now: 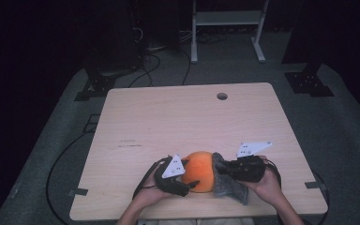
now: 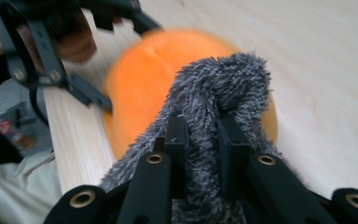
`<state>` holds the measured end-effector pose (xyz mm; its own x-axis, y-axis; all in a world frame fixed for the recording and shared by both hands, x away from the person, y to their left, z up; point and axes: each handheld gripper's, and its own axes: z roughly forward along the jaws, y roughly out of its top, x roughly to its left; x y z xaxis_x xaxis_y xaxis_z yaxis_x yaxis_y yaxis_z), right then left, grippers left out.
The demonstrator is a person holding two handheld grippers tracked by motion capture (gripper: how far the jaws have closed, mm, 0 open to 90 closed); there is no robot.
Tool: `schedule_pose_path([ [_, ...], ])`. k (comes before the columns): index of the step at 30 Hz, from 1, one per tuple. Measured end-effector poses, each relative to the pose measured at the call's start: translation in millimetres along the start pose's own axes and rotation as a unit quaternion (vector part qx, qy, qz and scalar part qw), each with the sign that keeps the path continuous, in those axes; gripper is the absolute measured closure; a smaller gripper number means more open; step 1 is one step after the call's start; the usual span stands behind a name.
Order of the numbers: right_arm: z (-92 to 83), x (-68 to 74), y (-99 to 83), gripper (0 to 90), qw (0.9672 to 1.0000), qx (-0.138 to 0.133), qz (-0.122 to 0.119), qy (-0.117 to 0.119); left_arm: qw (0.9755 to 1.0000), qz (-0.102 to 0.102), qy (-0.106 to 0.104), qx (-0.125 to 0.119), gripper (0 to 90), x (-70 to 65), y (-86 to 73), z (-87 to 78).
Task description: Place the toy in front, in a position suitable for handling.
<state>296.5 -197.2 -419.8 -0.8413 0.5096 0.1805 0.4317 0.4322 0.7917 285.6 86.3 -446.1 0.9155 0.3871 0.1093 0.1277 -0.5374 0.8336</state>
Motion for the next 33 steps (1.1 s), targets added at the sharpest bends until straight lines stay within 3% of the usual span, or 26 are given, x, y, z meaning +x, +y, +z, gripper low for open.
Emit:
schedule_pose_path([
  [1,-1.0,-2.6,-2.5,76.2,0.9999,0.011,0.005,-0.003,1.0,-0.003,-0.001,-0.001,23.5,0.5,0.4,-0.3],
  [3,-6.5,-3.5,-7.0,76.2,0.9986,0.041,-0.007,-0.032,1.0,-0.008,-0.001,0.0,23.3,0.8,1.6,-0.6],
  [5,-11.4,-0.3,-6.3,76.4,0.9991,0.027,-0.008,-0.032,1.0,-0.005,0.001,-0.001,23.3,0.3,2.9,0.3],
  [9,-14.4,15.2,13.6,76.4,0.9992,-0.026,-0.029,0.0,1.0,0.005,0.008,0.002,23.4,-3.5,5.2,2.6],
  [12,-2.6,19.1,18.6,76.2,0.9986,-0.009,-0.05,-0.011,1.0,-0.001,-0.001,-0.001,22.6,-2.1,3.9,1.5],
  [13,0.5,16.9,15.8,76.4,0.9988,-0.004,-0.048,-0.009,0.9998,-0.014,-0.013,-0.007,19.5,0.8,3.5,0.0],
  [15,0.7,9.9,8.2,76.5,0.9995,-0.003,-0.032,-0.002,0.9961,-0.073,-0.033,-0.038,15.0,10.3,2.2,-3.6],
  [17,-3.1,6.4,4.5,76.5,0.9997,-0.001,-0.024,-0.001,0.993,-0.109,-0.035,-0.031,9.2,16.6,1.9,-2.3],
  [18,-5.0,4.7,2.8,76.5,0.9997,0.0,-0.024,-0.003,0.9921,-0.116,-0.042,-0.024,9.2,18.4,0.7,-0.5],
  [22,-11.6,-3.1,-3.3,76.4,0.999,0.03,-0.027,-0.018,0.994,-0.102,-0.033,-0.021,22.2,14.3,1.5,-0.2],
  [24,-17.4,-5.7,-4.8,76.7,0.9991,0.03,-0.019,-0.023,0.9952,-0.094,-0.023,-0.017,25.2,10.9,5.2,-0.8],
  [28,-21.2,14.4,12.1,76.5,0.9991,-0.012,-0.041,0.002,0.998,-0.06,-0.006,-0.016,25.9,0.5,15.9,0.9],
  [30,-16.9,25.3,21.1,76.0,0.9978,-0.016,-0.064,0.0,0.9993,-0.036,0.001,-0.012,26.9,-6.1,21.4,1.6],
  [33,-10.8,26.3,21.1,76.2,0.9976,-0.004,-0.068,-0.009,0.9994,-0.032,-0.006,-0.014,26.1,-6.3,21.1,0.0],
])
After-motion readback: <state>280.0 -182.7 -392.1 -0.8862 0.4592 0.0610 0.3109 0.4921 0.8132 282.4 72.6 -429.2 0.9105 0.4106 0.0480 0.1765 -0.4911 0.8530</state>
